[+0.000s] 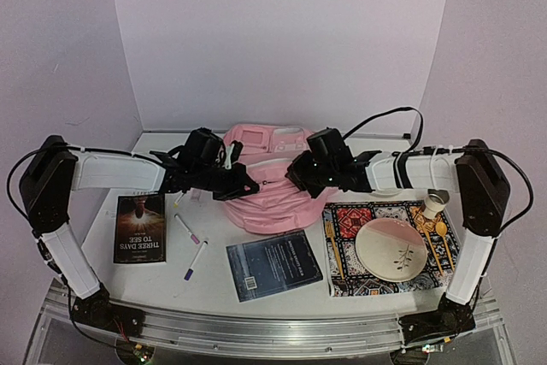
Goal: Pack the student bag
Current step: Hold the upper front pocket of the student bag, then unzip the upper front pocket of the student bag.
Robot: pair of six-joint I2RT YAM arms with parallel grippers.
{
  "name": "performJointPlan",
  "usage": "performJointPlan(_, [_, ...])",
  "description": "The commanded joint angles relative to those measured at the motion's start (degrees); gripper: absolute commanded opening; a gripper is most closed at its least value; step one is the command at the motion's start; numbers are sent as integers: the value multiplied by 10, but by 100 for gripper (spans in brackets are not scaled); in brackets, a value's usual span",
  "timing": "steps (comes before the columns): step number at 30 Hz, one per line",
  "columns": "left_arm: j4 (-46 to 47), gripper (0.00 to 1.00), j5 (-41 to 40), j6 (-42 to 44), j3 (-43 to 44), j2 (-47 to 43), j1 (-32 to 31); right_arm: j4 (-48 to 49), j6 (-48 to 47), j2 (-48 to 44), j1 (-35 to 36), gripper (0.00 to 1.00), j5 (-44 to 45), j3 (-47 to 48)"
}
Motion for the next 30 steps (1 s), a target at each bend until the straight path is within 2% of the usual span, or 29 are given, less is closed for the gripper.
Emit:
performJointPlan(1, [-45, 0, -39, 66, 35, -56, -7, 21, -45, -12, -18, 0, 24, 25])
performJointPlan(11, [-131, 0, -170, 155, 23, -69, 8, 21, -66, -53, -52, 0, -4, 14])
performJointPlan(19, [-137, 0, -228, 181, -4, -73, 46, 21, -91, -68, -75, 0, -51, 20])
performJointPlan(30, [-136, 0, -298, 214, 41, -19, 67, 21, -126, -61, -77, 0, -153, 36])
